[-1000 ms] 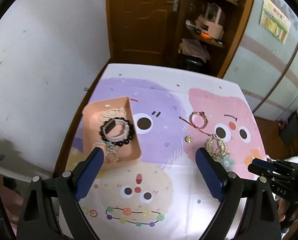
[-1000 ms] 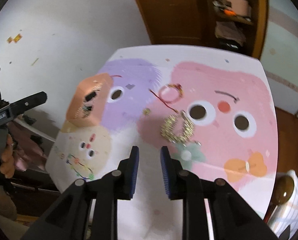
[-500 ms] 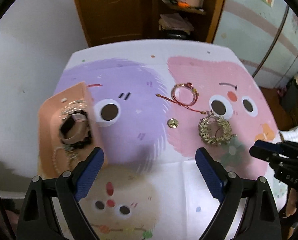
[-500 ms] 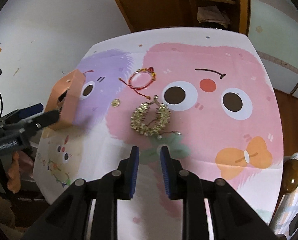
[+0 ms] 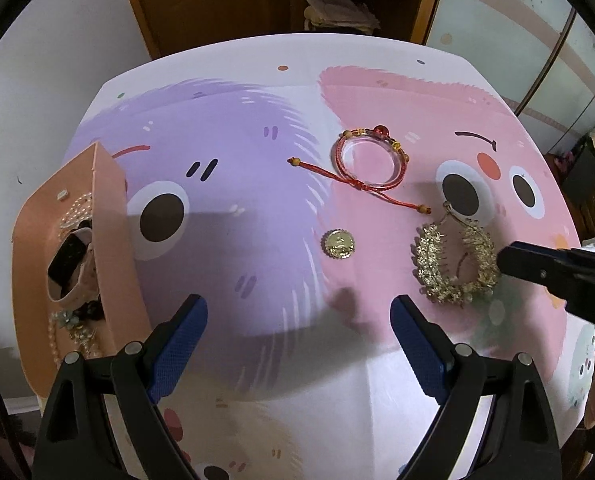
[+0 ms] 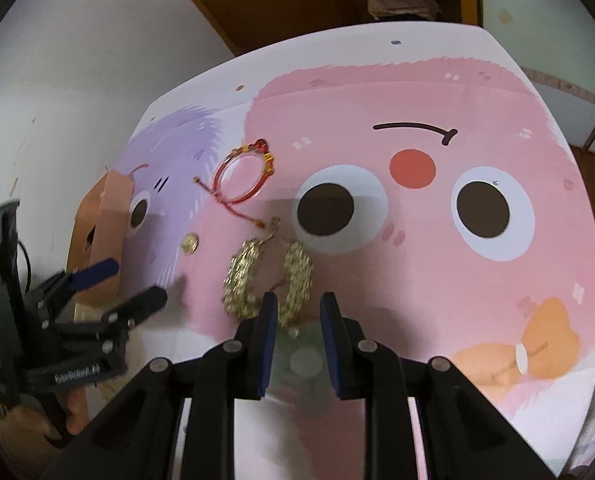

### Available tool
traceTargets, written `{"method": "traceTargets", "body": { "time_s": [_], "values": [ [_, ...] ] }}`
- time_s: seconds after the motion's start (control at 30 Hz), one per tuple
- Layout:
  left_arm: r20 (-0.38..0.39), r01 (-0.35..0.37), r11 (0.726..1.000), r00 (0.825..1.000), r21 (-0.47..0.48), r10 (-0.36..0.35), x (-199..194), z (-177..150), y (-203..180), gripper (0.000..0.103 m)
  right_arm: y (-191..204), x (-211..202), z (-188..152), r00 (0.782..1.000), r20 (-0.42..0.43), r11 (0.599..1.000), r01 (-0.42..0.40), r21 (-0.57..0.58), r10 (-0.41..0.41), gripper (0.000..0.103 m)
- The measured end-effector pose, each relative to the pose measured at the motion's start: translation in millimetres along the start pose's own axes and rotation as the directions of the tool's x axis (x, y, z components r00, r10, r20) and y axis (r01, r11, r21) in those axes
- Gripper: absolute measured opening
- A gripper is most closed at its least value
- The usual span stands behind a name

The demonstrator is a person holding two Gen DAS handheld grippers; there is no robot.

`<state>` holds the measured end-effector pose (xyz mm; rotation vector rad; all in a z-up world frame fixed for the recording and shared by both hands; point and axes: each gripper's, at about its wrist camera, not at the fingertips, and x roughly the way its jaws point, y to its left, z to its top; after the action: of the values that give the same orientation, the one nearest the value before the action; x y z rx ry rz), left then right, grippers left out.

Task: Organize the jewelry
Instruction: 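Lower the right tool onto the gold leaf earring and close its fingers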

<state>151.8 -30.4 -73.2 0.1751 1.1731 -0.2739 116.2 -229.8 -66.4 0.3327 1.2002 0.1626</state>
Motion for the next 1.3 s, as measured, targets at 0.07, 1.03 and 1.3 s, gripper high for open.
{"method": "traceTargets", "body": {
  "time_s": [0.07,1.03,1.3],
  "values": [
    [-0.002,0.006,1.000,1.000,0.001,-0.006,2,1,1,0.091,-1,5,4,1.000,-0.007,1.000,0.000,0.012,0.000,0.022],
    [0.003,0.046,0.999,0.999,-0.004,-0.046,31,31,-3,0.087,39,3,-1,0.973,0.043,0.953,0.229,-0.198,-0.225,0.010],
    [0.003,-0.006,0.999,1.000,0.037,0.006,38,33,-14,0.060,35,-15,-1,0.987,0.064,0.979,0.154,-0.137,-0.147,0.007]
  ]
}}
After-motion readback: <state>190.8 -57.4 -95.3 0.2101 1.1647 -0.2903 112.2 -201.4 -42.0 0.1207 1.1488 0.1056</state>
